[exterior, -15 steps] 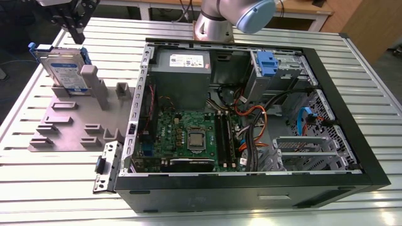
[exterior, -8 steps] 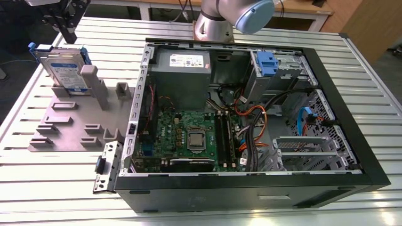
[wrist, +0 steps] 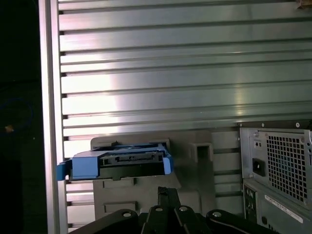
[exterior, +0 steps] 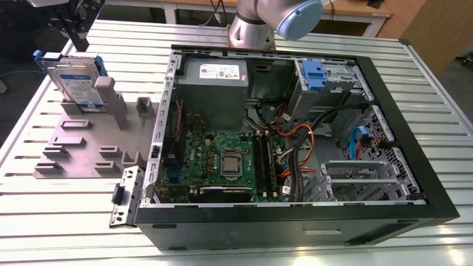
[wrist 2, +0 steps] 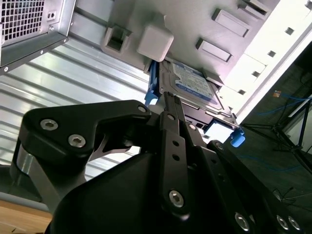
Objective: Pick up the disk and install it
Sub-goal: 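Reach for the disk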
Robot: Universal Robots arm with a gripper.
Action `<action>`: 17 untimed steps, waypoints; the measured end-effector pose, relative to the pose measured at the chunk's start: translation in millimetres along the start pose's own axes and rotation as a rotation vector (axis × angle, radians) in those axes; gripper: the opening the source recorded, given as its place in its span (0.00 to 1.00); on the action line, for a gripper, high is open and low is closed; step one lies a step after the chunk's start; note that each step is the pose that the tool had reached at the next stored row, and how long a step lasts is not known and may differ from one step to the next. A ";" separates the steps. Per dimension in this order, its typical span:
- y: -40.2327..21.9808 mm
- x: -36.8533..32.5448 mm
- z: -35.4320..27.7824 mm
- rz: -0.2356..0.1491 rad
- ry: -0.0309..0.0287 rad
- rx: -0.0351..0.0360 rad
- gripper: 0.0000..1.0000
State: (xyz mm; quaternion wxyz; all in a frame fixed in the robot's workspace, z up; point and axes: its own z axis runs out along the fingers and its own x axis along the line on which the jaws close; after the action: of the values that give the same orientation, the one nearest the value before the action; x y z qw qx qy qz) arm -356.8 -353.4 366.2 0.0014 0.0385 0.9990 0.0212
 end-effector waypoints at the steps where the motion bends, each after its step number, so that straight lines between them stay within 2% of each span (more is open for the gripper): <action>1: -0.1 1.4 0.2 0.000 0.0000 0.0000 0.11; 17: -0.3 5.8 0.5 0.000 0.0001 0.0000 0.11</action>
State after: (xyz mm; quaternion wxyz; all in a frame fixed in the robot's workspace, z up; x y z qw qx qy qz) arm -362.6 -353.3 365.7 0.0014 0.0385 0.9990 0.0212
